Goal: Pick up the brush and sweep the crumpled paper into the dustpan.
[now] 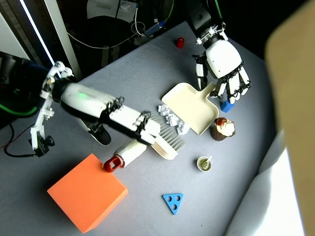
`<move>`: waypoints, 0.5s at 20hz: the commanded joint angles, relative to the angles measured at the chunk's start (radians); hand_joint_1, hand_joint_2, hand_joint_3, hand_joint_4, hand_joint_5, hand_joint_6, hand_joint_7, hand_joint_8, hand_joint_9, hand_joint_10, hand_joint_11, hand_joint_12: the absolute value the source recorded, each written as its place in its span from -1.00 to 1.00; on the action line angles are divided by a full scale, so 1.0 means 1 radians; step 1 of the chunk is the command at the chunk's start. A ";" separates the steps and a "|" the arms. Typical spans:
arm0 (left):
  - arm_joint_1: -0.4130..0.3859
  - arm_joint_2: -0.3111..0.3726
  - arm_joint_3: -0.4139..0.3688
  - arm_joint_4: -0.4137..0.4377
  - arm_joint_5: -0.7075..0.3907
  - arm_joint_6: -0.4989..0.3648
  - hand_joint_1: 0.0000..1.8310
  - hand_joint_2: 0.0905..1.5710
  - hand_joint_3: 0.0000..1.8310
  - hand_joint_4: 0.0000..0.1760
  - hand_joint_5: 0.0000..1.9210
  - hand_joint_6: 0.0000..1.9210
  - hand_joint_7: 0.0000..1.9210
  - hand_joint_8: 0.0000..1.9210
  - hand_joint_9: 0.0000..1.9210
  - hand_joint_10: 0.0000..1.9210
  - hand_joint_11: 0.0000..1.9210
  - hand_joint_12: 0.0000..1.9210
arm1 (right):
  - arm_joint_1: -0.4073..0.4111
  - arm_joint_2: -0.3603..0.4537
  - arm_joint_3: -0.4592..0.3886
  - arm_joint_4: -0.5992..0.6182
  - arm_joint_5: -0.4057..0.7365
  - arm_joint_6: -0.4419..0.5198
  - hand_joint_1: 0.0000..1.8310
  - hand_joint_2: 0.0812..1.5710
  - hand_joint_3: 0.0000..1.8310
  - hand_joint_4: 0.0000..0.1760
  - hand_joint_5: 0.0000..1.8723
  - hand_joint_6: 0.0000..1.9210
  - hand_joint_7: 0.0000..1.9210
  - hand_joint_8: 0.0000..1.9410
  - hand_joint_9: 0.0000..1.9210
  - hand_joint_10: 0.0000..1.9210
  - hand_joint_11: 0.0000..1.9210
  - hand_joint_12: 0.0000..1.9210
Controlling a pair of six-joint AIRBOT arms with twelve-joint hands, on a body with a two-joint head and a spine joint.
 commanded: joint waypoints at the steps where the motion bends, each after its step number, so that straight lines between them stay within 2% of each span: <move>1: -0.015 -0.001 -0.001 0.040 -0.082 0.001 0.20 0.32 -1.00 -0.56 0.13 -0.16 -0.53 -1.00 -0.56 -1.00 -0.99 -0.12 | 0.001 -0.003 0.011 -0.063 -0.124 0.007 0.09 0.11 -1.00 -1.00 -0.99 -1.00 -1.00 -1.00 -0.96 -0.99 -0.85 -0.99; 2: -0.016 -0.001 -0.001 0.040 -0.082 0.001 0.20 0.32 -1.00 -0.63 0.13 -0.17 -0.52 -1.00 -0.56 -0.99 -0.99 -0.12 | -0.001 -0.014 0.021 -0.062 -0.134 0.015 0.06 0.11 -1.00 -1.00 -0.99 -1.00 -1.00 -1.00 -0.96 -0.99 -0.85 -0.99; 3: -0.017 -0.001 -0.001 0.040 -0.082 0.001 0.19 0.33 -1.00 -0.37 0.12 -0.15 -0.54 -1.00 -0.57 -1.00 -1.00 -0.12 | -0.001 -0.022 0.029 -0.062 -0.136 0.019 0.09 0.11 -1.00 -1.00 -0.97 -0.99 -0.99 -1.00 -0.95 -0.99 -0.85 -0.99; 4: -0.019 -0.002 -0.001 0.040 -0.080 0.001 0.20 0.32 -1.00 -0.48 0.13 -0.16 -0.54 -1.00 -0.57 -1.00 -1.00 -0.12 | -0.002 -0.033 0.040 -0.062 -0.140 0.019 0.09 0.12 -1.00 -1.00 -0.98 -0.99 -1.00 -1.00 -0.95 -0.99 -0.85 -0.99; 5: -0.021 -0.002 -0.002 0.040 -0.078 0.001 0.19 0.32 -1.00 -0.27 0.14 -0.18 -0.53 -1.00 -0.58 -1.00 -1.00 -0.11 | -0.002 -0.043 0.054 -0.062 -0.140 0.020 0.08 0.13 -0.99 -1.00 -0.98 -1.00 -1.00 -1.00 -0.96 -1.00 -0.86 -0.99; 6: -0.023 -0.003 -0.004 0.041 -0.079 0.001 0.20 0.31 -1.00 -0.27 0.15 -0.20 -0.53 -1.00 -0.57 -1.00 -1.00 -0.12 | -0.002 -0.059 0.076 -0.064 -0.140 0.021 0.08 0.13 -0.99 -1.00 -0.98 -1.00 -1.00 -1.00 -0.96 -1.00 -0.86 -0.99; 7: -0.024 -0.004 -0.005 0.041 -0.080 0.002 0.20 0.31 -1.00 -0.42 0.15 -0.20 -0.54 -1.00 -0.57 -1.00 -1.00 -0.11 | -0.002 -0.071 0.092 -0.064 -0.140 0.021 0.12 0.11 -1.00 -1.00 -0.95 -0.99 -0.97 -0.99 -0.94 -0.99 -0.84 -0.99; 8: -0.026 -0.005 -0.006 0.041 -0.081 0.002 0.20 0.31 -1.00 -0.37 0.15 -0.19 -0.54 -1.00 -0.58 -1.00 -1.00 -0.07 | -0.002 -0.085 0.112 -0.064 -0.140 0.021 0.12 0.12 -1.00 -1.00 -0.96 -0.99 -0.98 -0.99 -0.94 -0.99 -0.86 -0.99; 9: -0.028 -0.006 -0.006 0.041 -0.081 0.003 0.21 0.30 -1.00 -0.63 0.17 -0.23 -0.55 -1.00 -0.60 -0.99 -1.00 -0.07 | -0.001 -0.098 0.133 -0.065 -0.140 0.022 0.07 0.13 -0.99 -1.00 -0.98 -1.00 -0.99 -1.00 -0.95 -1.00 -0.86 -0.99; 10: -0.029 -0.007 -0.005 0.039 -0.082 0.004 0.21 0.30 -1.00 -0.45 0.17 -0.22 -0.56 -1.00 -0.60 -1.00 -1.00 -0.09 | -0.001 -0.109 0.150 -0.067 -0.140 0.023 0.10 0.13 -1.00 -1.00 -0.97 -0.99 -0.99 -1.00 -0.95 -1.00 -0.85 -0.99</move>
